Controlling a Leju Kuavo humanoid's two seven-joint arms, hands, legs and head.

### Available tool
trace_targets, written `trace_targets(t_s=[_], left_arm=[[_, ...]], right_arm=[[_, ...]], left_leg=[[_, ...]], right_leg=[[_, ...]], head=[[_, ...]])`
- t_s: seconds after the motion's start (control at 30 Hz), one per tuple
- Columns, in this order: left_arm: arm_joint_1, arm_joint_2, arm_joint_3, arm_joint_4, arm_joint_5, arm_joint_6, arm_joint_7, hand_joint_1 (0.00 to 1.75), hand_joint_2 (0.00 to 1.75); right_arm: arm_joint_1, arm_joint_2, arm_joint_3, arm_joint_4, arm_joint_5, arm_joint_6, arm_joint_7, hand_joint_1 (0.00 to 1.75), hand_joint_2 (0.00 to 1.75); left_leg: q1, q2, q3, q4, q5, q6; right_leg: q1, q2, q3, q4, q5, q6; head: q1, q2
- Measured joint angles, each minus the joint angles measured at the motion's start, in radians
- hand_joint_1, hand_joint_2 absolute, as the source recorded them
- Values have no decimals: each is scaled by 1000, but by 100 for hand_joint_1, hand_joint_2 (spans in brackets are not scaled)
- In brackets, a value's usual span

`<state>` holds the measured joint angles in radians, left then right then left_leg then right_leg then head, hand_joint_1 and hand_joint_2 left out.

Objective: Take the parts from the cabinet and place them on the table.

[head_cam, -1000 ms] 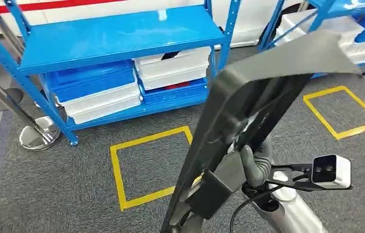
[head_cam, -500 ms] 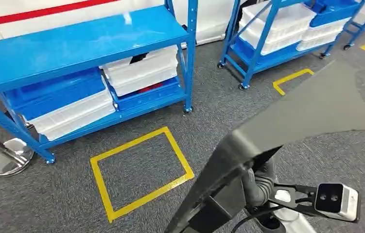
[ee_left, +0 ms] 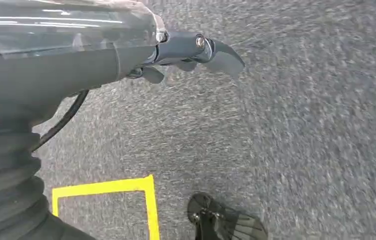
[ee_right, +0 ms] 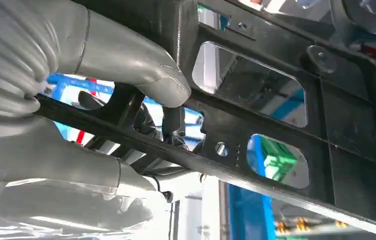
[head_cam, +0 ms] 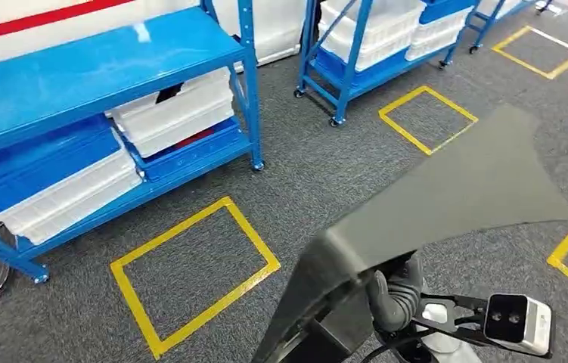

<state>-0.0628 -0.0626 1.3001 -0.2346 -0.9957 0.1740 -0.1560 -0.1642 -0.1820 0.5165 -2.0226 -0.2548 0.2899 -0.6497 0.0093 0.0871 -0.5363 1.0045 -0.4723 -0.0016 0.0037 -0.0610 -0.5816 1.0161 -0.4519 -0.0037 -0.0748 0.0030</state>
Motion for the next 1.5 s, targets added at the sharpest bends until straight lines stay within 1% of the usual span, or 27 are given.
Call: trace_targets(t_s=[0.1, 0.17, 0.2, 0.27, 0.3, 0.37, 0.43, 0.47, 0.6, 0.63, 0.67, 0.7, 0.77, 0.83, 0.87, 0.93, 0.97, 1.03, 1.13, 1.17, 1.23, 1.3, 1.33, 1.37, 1.43, 1.47, 1.5], left_arm=[[-6, -2, -1, 0, 0, 0, 0, 0, 175], [-7, -1, -2, 0, -1, 0, 0, 0, 175], [-6, -2, -2, 0, -1, 0, 0, 0, 175], [-1, -3, -2, 0, -2, 0, 1, 0, 175], [2, -3, -2, 0, -2, 0, 2, 0, 175], [3, -3, -2, 0, 0, 2, 3, 0, 175], [1, -3, -2, 0, 4, 12, 4, 0, 175], [0, -1, -1, 0, 7, 19, 6, 0, 175], [-4, -2, 4, 0, 15, 29, 3, 0, 175], [-5, -3, 4, 0, 15, 29, -2, 0, 175], [-7, -3, 3, 0, 13, 27, -5, 0, 175], [-6, -2, 3, 0, 5, 26, -8, 0, 175], [-1, 2, 3, 0, -9, 18, -9, 0, 175], [-2, 9, 3, 0, -14, 10, -10, 0, 175], [-2, 10, 3, 0, -16, 8, -12, 0, 175], [-2, 13, 2, 0, -17, 2, -15, 0, 175], [-2, 16, 2, 0, -19, 0, -15, 0, 175], [-2, 26, 2, 0, -19, -1, -14, 0, 175], [-7, 41, 2, 0, -18, 7, -3, 0, 175], [-7, 44, 2, 0, -17, 8, -3, 0, 175], [-5, 50, 2, 0, -20, 2, -13, 0, 175], [-2, 58, 2, 0, -22, -7, -25, 0, 175], [0, 60, 2, 0, -26, -10, -29, 0, 175], [0, 63, 2, 0, -28, -14, -34, 0, 175], [-1, 63, 1, 0, -31, -29, -50, 0, 175], [-2, 64, 0, 0, -32, -34, -55, 0, 175], [-2, 69, -1, 0, -33, -37, -58, 0, 175]], right_arm=[[3, 0, 0, 0, 0, 0, 1, 175, 175], [3, 2, 0, -6, 0, 0, 0, 175, 175], [2, 6, 0, -6, 0, 0, 0, 175, 175], [4, 8, 1, -5, 0, 0, 1, 175, 175], [5, 8, 1, -5, 0, 0, 1, 175, 175], [4, 8, 1, -1, 0, 1, -1, 175, 175], [3, 9, 2, 4, -3, 12, -9, 175, 175], [0, 11, 2, 7, -7, 19, -13, 175, 175], [-5, 17, -3, 21, -37, 32, -21, 175, 175], [-5, 17, -11, 26, -47, 34, -23, 175, 175], [-8, 17, -21, 29, -56, 35, -26, 175, 175], [-10, 17, -31, 37, -66, 36, -30, 175, 175], [-8, 18, -67, 73, -93, 86, -32, 175, 175], [-7, 22, -154, 136, -97, 199, -32, 175, 175], [-7, 27, -187, 154, -93, 228, -32, 175, 175], [-7, 34, -238, 175, -85, 252, -32, 175, 175], [-6, 36, -251, 180, -80, 259, -32, 175, 175], [0, 46, -277, 189, -69, 276, -32, 175, 175], [24, 58, -321, 198, -54, 295, -32, 175, 175], [27, 64, -325, 198, -52, 299, -33, 175, 175], [26, 74, -328, 202, -36, 301, -32, 175, 175], [38, 88, -325, 204, -12, 292, -31, 175, 175], [45, 92, -323, 204, -6, 285, -31, 175, 175], [51, 94, -319, 204, 0, 280, -31, 175, 175], [56, 96, -313, 201, 4, 268, -30, 175, 175], [57, 98, -310, 199, 5, 263, -30, 175, 175], [59, 99, -307, 197, 8, 261, -30, 175, 175]], left_leg=[[-2, 28, 9, -5, 0, -18], [4, -40, -6, 35, -37, -28], [4, -62, -37, 108, -82, -27], [4, -75, -109, 263, -147, -28], [4, -76, -130, 304, -151, -29], [4, -78, -109, 245, -91, -24], [4, -108, -37, 78, 3, -17], [6, -163, -17, 31, -1, -11], [0, -136, -11, 10, 2, -1], [11, -121, -7, -4, 11, 10], [9, -110, -4, -9, 13, 17], [8, -99, -4, -10, 13, 19], [5, -72, -6, -9, 13, 20], [4, -46, -8, -8, 12, 19], [4, -35, -7, -8, 11, 18], [4, -16, -3, -7, 6, 11], [4, -3, 1, -6, 3, 6], [-1, 9, 3, -9, 1, -7], [2, 37, 16, -18, -1, -28], [8, 25, 15, -13, -11, -35], [9, -47, -24, 85, -73, -36], [7, -73, -108, 255, -145, -37], [7, -77, -136, 305, -152, -37], [7, -78, -142, 305, -134, -34], [5, -86, -91, 173, -44, -24], [4, -110, -54, 85, 4, -17], [5, -174, -31, 17, 25, -7]], right_leg=[[2, 32, -9, -2, 3, -16], [-11, 48, -1, -14, 13, -29], [-9, 56, -2, -14, 14, -34], [-4, 80, -5, -12, 15, -38], [-3, 94, -6, -11, 15, -38], [-2, 121, -5, -6, 15, -38], [-2, 146, -5, 1, 13, -35], [-2, 155, -11, 6, 11, -31], [-12, 198, -29, 8, 22, -3], [-10, 185, -30, 15, 18, 0], [-4, 123, -42, 38, 0, 3], [-6, 92, -71, 92, -35, 6], [-15, 72, -147, 245, -103, 17], [-24, 65, -178, 307, -103, 25], [-26, 62, -158, 268, -74, 26], [-27, 41, -61, 95, 3, 24], [-24, 6, -14, 0, 9, 20], [-13, -11, -14, -6, 11, 8], [-4, 25, -19, -2, 9, -10], [-18, 37, -11, -12, 16, -21], [-14, 55, -12, -15, 18, -32], [-9, 82, -12, -15, 18, -38], [-6, 95, -11, -14, 18, -38], [-4, 109, -10, -14, 17, -38], [-1, 138, -6, -11, 17, -38], [-1, 150, -3, -10, 16, -38], [-4, 159, -8, -9, 15, -37]], head=[[0, 0], [0, 0], [0, 0], [0, 0], [0, 0], [0, 0], [0, 0], [0, 0], [0, 0], [0, 0], [0, 0], [0, 0], [0, 0], [0, 0], [0, 0], [0, 0], [0, 0], [0, 0], [0, 0], [0, 0], [0, 0], [0, 0], [0, 0], [0, 0], [0, 0], [0, 0], [0, 0]])
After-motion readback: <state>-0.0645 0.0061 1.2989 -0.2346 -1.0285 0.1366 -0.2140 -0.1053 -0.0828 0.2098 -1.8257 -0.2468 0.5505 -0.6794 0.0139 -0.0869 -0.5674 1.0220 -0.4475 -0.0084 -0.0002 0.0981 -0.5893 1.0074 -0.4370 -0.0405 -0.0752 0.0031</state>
